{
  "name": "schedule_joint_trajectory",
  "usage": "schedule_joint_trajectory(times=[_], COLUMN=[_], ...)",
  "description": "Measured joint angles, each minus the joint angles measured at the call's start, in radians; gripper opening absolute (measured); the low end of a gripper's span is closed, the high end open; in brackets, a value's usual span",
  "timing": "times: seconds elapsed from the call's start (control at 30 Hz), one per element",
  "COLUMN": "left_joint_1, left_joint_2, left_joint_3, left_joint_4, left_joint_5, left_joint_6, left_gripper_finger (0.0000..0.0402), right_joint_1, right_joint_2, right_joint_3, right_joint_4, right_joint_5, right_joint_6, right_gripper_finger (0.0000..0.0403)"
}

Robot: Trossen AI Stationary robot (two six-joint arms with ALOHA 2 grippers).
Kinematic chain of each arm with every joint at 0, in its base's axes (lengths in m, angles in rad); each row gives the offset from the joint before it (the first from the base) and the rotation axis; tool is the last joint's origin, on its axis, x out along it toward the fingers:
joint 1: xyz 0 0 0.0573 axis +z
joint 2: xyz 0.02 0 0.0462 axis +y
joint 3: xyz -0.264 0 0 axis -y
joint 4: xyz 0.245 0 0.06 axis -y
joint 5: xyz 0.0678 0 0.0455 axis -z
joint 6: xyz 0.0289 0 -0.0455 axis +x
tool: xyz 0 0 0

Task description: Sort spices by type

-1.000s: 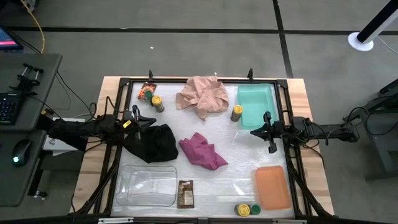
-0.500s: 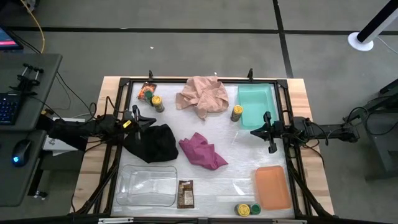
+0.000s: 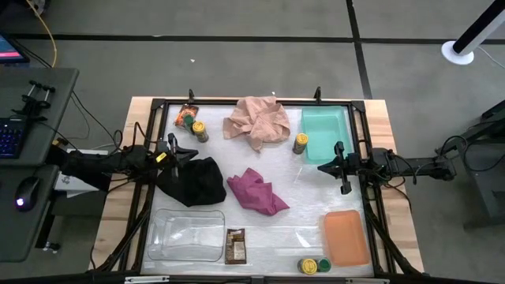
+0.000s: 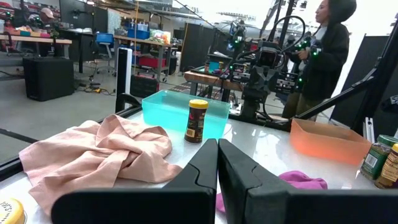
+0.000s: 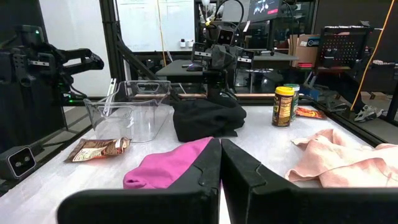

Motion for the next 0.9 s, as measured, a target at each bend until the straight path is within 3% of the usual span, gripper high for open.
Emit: schedule_joint_trajectory(times=[0.2,0.37,0.9], left_joint_1=[0.0,0.0,0.0], left_joint_2=[0.0,0.0,0.0], left_joint_3=[0.0,0.0,0.0], left_joint_4=[0.0,0.0,0.0], left_joint_5=[0.0,0.0,0.0], left_joint_6=[0.0,0.0,0.0], left_gripper_finger=[0.0,0.0,0.0], right_joint_1=[0.0,-0.005,-0.005], right_joint_2=[0.0,0.0,0.0], right_joint_3=[0.0,0.0,0.0], right_joint_4=[0.0,0.0,0.001], right_joint_5=[0.0,0.004,0.006], right_joint_6=[-0.007,-0.111,-0.106], right_gripper_finger=[0.0001,0.0001,0.0001])
